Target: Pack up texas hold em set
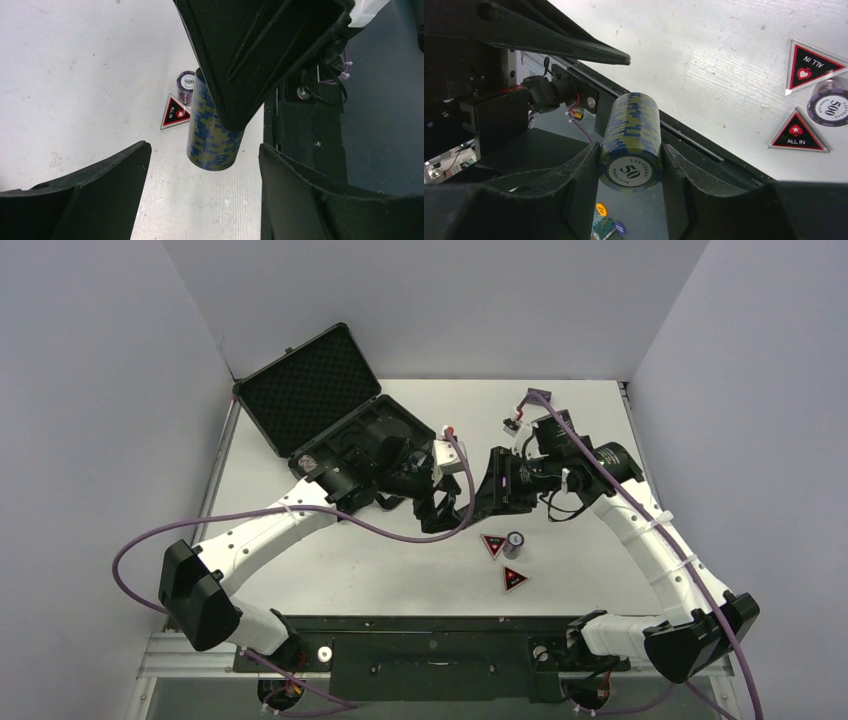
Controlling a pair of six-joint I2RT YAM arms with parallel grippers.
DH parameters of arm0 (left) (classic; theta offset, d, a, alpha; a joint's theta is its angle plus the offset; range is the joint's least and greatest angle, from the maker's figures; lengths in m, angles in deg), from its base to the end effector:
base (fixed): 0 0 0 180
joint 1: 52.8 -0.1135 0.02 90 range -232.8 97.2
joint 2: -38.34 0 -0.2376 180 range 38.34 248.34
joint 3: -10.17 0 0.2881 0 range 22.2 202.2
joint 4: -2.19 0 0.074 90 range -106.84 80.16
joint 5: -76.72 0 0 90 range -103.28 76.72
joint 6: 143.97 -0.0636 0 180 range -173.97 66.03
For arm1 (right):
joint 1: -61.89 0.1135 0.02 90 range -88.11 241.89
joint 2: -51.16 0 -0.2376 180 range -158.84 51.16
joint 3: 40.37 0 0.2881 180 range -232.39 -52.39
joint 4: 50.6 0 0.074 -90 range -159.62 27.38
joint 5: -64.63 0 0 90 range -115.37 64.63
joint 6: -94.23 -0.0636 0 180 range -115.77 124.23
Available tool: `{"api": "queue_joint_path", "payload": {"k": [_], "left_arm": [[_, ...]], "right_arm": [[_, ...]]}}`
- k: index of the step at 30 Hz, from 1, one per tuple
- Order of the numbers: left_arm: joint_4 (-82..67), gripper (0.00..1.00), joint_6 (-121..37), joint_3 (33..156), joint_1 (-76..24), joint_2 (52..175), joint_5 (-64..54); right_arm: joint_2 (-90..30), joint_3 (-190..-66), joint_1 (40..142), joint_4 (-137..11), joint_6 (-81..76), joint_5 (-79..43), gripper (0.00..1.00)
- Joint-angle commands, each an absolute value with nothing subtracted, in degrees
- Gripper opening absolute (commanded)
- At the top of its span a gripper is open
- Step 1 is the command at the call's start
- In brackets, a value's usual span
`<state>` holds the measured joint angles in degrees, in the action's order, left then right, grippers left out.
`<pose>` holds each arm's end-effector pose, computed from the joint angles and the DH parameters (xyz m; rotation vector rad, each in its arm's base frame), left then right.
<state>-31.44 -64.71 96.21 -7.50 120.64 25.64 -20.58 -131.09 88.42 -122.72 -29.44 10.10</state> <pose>0.2408 -0.3001 0.3062 1.3646 1.6510 -1.0687 0.2461 0.1641 0.3322 -0.1167 2.6596 1.1749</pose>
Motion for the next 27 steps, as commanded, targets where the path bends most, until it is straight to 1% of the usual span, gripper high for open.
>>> {"api": "queue_joint_path", "payload": {"k": [1, 3, 6, 10, 27], "left_arm": [[-29.78, 0.75, -64.37, 98.67, -6.58, 121.13, 26.01], [-29.84, 0.73, -64.01, 98.66, -6.51, 121.14, 26.56], [-29.86, 0.67, -63.54, 98.27, -6.4, 121.08, 27.16], [-29.87, 0.63, -63.36, 97.66, -6.24, 120.74, 27.17], [-29.96, 0.56, -62.74, 94.44, -6.0, 118.43, 27.8]], "right_arm": [[-20.33, -132.41, 89.95, -119.06, -29.42, 12.87, 0.0], [-20.39, -132.43, 90.27, -119.11, -29.45, 12.8, 0.0], [-20.49, -132.51, 90.63, -119.05, -29.59, 12.86, 0.0], [-20.67, -132.72, 91.23, -118.95, -29.65, 12.96, 0.0], [-20.29, -132.34, 92.43, -117.04, -31.5, 13.9, 0.0]]}}
